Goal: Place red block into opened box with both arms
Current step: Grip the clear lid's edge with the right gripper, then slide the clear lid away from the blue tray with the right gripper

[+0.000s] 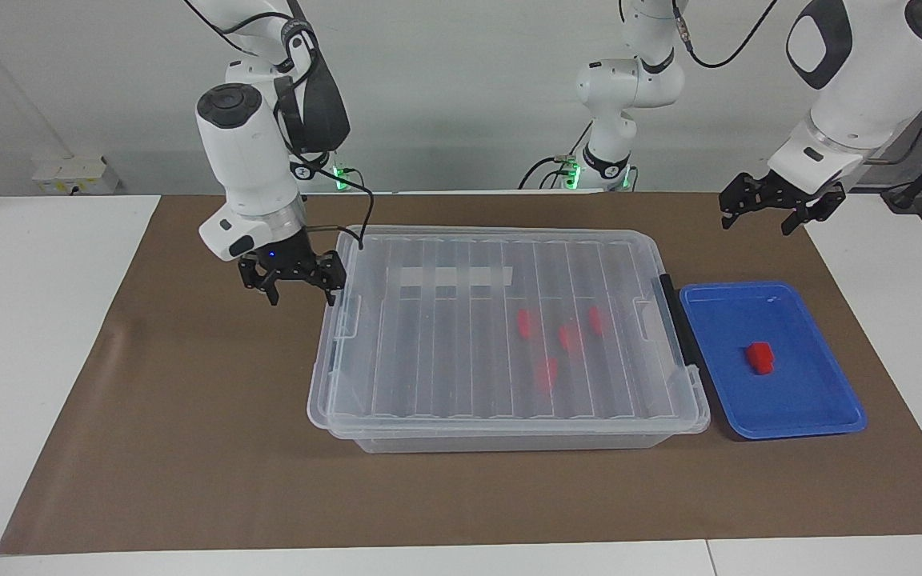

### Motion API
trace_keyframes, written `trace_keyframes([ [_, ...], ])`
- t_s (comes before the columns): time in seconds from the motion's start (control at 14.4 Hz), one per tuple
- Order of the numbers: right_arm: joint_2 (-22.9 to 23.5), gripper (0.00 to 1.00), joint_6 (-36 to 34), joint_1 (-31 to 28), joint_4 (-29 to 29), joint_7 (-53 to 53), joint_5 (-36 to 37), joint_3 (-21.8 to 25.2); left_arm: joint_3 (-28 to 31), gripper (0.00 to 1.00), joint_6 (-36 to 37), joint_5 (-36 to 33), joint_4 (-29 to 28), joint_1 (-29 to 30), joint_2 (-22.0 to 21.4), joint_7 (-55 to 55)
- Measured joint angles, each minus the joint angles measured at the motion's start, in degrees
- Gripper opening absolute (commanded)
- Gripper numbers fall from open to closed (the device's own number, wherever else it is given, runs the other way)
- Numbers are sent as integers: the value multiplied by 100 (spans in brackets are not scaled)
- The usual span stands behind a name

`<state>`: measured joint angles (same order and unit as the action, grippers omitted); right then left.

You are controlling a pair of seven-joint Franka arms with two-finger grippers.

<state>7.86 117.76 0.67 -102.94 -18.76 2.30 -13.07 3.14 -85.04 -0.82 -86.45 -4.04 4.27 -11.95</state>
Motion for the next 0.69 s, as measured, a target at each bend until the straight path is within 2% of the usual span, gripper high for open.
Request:
trace_keyframes([
  [0.21,149,99,53,-2,0,-16,0,-28,0,100,0,0,0,0,0,0],
  [0.69,167,99,48,-12,-32,156,15,-4,0,100,0,0,0,0,0,0],
])
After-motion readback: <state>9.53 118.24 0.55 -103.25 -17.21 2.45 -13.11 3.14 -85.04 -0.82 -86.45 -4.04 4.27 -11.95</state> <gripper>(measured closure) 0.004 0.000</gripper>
